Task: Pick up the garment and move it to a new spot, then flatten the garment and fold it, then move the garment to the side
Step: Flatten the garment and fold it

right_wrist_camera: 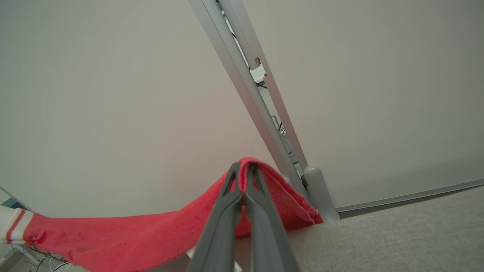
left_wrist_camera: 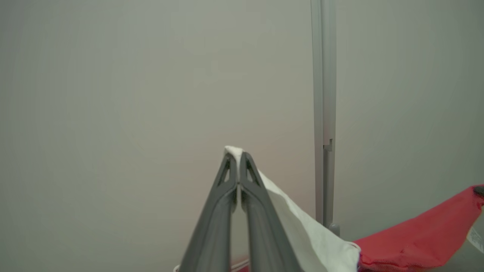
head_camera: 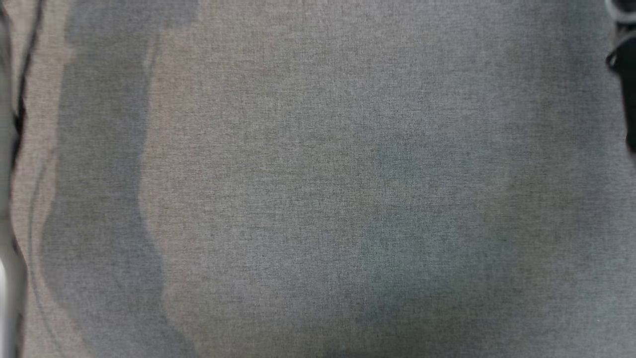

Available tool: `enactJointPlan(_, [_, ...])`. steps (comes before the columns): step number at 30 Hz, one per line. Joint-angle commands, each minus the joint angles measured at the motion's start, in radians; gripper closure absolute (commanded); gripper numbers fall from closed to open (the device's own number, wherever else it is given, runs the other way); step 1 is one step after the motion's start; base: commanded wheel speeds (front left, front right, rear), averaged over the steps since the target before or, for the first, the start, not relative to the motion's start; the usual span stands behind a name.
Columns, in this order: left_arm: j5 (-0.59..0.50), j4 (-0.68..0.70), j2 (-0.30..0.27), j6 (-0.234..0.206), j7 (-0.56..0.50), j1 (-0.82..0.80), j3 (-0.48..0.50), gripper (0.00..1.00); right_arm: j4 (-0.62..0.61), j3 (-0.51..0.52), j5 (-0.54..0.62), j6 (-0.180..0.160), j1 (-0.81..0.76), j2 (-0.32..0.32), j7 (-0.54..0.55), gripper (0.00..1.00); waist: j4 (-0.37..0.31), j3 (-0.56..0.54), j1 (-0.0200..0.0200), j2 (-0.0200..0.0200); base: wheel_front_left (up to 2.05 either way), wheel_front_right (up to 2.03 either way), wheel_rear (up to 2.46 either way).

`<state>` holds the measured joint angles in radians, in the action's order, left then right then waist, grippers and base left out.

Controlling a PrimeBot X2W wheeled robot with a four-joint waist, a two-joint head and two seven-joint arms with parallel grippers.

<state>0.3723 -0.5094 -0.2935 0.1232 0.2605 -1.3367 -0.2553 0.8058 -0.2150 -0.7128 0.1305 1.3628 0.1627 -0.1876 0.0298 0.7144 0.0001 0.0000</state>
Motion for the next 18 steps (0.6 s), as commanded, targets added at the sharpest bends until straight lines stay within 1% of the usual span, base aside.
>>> enactJointPlan(1, [0.018,0.050,-0.010,0.004,0.005,0.056,0.013,1.00,-0.030,-0.020,-0.033,0.000,-0.035,0.022,-0.012,1.00,0.001,-0.011,-0.0001,0.0000,0.00,0.00,0.00])
enactJointPlan(4, [0.041,0.194,-0.021,0.005,0.005,0.222,0.045,1.00,-0.107,-0.070,-0.120,0.000,-0.137,0.061,-0.022,1.00,0.000,-0.044,-0.0001,0.0000,0.00,0.00,0.00])
enactJointPlan(6, [0.048,0.286,-0.022,-0.006,0.005,0.335,0.066,1.00,-0.157,-0.090,-0.173,0.000,-0.205,0.087,-0.031,1.00,0.001,-0.072,-0.0001,0.0000,0.00,0.00,0.00])
enactJointPlan(8, [0.058,0.374,-0.007,-0.019,0.005,0.452,0.083,1.00,-0.205,-0.104,-0.222,0.000,-0.283,0.113,-0.038,1.00,0.009,-0.104,-0.0001,0.0000,0.00,0.00,0.00])
enactJointPlan(9, [0.072,0.449,0.015,-0.030,0.005,0.565,0.096,1.00,-0.255,-0.113,-0.269,0.000,-0.364,0.134,-0.043,1.00,0.020,-0.136,-0.0001,0.0000,0.00,0.00,0.00])
enactJointPlan(10, [0.072,0.449,0.015,-0.030,0.005,0.565,0.096,1.00,-0.255,-0.113,-0.269,0.000,-0.364,0.134,-0.043,1.00,0.020,-0.136,-0.0001,0.0000,0.00,0.00,0.00])
enactJointPlan(12, [0.087,0.505,0.035,-0.041,0.005,0.671,0.102,1.00,-0.298,-0.117,-0.302,0.000,-0.445,0.152,-0.052,1.00,0.027,-0.170,-0.0001,0.0000,0.00,0.00,0.00])
enactJointPlan(14, [0.089,0.545,0.050,-0.056,0.005,0.775,0.101,1.00,-0.333,-0.123,-0.324,0.000,-0.531,0.157,-0.062,1.00,0.031,-0.207,-0.0001,0.0000,0.00,0.00,0.00])
enactJointPlan(18, [0.127,0.563,0.093,-0.076,0.005,0.946,0.099,1.00,-0.377,-0.097,-0.348,0.000,-0.694,0.147,-0.075,1.00,0.036,-0.282,-0.0001,0.0000,0.00,0.00,0.00])
